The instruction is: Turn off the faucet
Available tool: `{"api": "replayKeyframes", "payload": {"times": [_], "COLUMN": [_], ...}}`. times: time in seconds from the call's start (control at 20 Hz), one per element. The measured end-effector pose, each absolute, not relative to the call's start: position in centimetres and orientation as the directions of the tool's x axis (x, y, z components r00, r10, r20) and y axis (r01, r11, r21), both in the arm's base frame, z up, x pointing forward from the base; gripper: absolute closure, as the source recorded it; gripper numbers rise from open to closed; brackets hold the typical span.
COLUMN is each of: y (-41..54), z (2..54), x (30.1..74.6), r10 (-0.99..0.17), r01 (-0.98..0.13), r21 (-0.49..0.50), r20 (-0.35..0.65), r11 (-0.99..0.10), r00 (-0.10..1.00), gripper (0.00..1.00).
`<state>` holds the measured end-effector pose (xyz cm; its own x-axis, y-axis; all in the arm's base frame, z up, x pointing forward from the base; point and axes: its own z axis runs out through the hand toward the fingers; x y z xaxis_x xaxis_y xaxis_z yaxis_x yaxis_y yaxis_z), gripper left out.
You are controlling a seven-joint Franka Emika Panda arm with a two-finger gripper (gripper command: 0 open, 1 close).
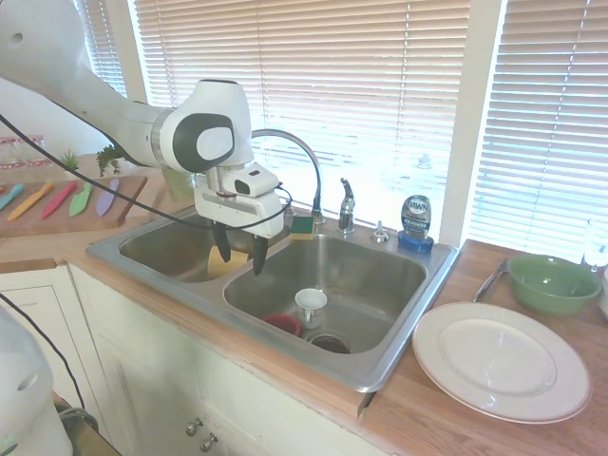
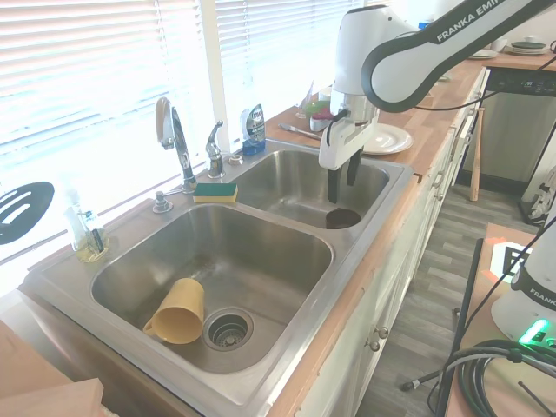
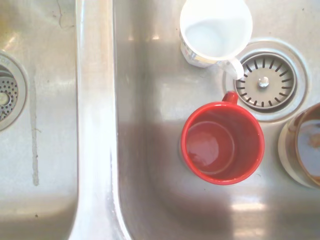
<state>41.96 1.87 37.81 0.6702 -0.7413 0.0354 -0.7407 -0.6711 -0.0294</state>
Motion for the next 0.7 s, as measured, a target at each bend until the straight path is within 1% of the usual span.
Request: {"api": "replayKeyframes", "payload": {"times": [0.2, 0.25, 0.7], "y": [1.84, 1.79, 1.37], "z": [37.86, 37.94, 38.06], "x": [42.13, 42.18, 42.28], "r10": [-0.742, -0.743, -0.756], "r01": [-0.741, -0.742, -0.754], "r21": [-0.039, -0.042, -0.054], "r20": [0.043, 0.044, 0.035], "r11": [-0.671, -0.669, -0.654], "r00": [0.669, 0.668, 0.653], "gripper": [0.00, 1.00, 1.00]}}
